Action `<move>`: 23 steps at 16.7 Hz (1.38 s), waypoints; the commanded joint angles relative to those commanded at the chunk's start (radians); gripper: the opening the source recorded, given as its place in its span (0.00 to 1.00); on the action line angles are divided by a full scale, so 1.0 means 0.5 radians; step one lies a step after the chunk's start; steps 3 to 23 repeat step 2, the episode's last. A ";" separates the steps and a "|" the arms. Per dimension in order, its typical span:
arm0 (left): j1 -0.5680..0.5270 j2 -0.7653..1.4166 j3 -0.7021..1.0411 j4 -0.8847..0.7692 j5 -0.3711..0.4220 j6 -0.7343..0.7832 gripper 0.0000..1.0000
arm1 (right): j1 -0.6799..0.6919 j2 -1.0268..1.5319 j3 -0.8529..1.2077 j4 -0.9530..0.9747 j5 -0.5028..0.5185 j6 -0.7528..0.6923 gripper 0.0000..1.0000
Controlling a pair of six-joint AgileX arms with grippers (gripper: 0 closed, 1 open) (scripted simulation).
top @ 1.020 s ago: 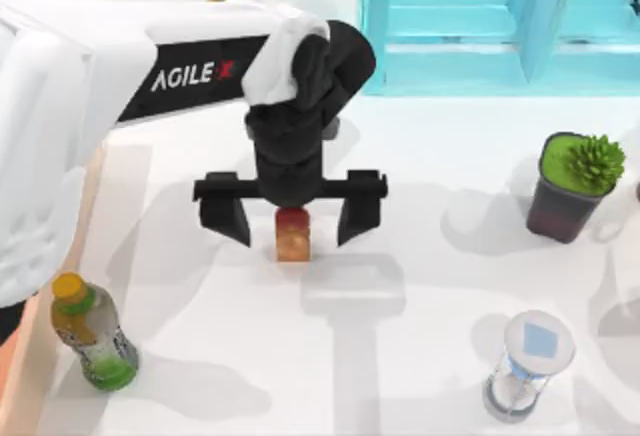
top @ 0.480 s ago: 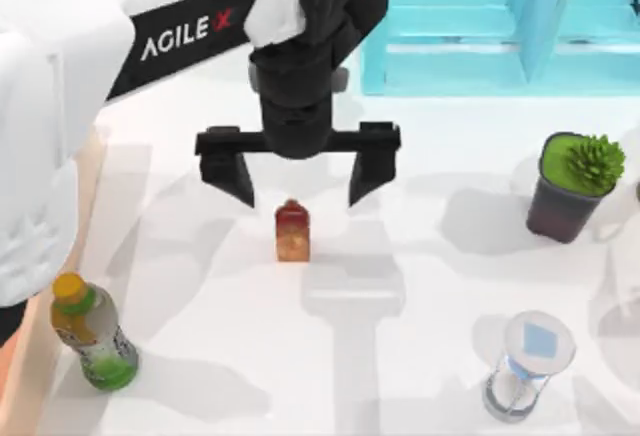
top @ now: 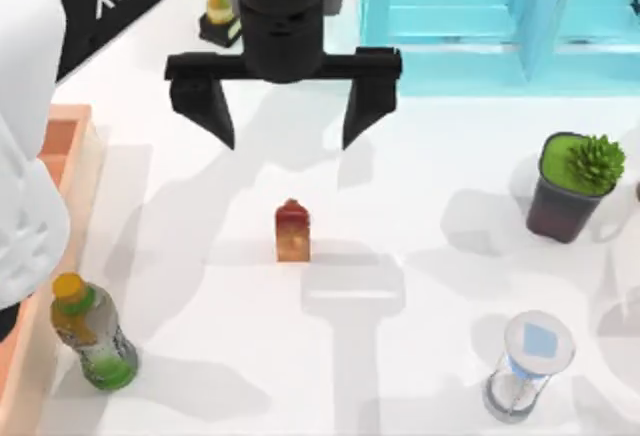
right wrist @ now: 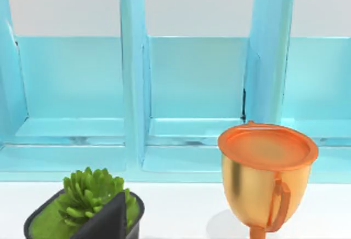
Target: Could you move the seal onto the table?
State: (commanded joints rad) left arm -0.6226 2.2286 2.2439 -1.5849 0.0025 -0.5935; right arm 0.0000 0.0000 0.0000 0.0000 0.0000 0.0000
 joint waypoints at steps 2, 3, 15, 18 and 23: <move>0.000 -0.004 0.017 -0.017 0.001 0.001 1.00 | 0.000 0.000 0.000 0.000 0.000 0.000 1.00; 0.000 -0.004 0.017 -0.017 0.001 0.001 1.00 | 0.000 0.000 0.000 0.000 0.000 0.000 1.00; 0.000 -0.004 0.017 -0.017 0.001 0.001 1.00 | 0.000 0.000 0.000 0.000 0.000 0.000 1.00; 0.000 -0.004 0.017 -0.017 0.001 0.001 1.00 | 0.000 0.000 0.000 0.000 0.000 0.000 1.00; 0.000 -0.004 0.017 -0.017 0.001 0.001 1.00 | 0.000 0.000 0.000 0.000 0.000 0.000 1.00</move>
